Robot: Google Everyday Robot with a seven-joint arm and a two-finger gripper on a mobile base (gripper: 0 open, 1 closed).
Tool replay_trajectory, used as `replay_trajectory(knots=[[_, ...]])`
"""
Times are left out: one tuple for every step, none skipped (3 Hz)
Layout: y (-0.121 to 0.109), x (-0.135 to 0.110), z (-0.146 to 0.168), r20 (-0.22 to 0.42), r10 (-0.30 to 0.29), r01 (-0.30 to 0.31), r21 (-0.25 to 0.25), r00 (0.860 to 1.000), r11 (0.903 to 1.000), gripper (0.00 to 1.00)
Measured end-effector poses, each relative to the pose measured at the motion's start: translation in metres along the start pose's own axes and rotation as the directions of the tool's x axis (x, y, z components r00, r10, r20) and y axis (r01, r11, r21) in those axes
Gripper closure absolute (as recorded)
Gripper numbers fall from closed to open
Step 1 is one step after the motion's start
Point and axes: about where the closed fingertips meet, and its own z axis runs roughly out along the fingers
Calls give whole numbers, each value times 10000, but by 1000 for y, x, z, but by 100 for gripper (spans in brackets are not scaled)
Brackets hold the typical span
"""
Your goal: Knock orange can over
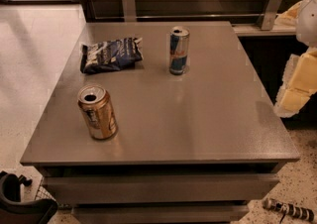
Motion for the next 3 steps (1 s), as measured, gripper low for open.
replay_trajectory(knots=[[0,0,0,1,0,0,2,10000,10000,0],[1,-5,7,459,-24,29,-119,9989,9999,0],[6,-17,23,1446,-119,175,-379,9894,9991,0]])
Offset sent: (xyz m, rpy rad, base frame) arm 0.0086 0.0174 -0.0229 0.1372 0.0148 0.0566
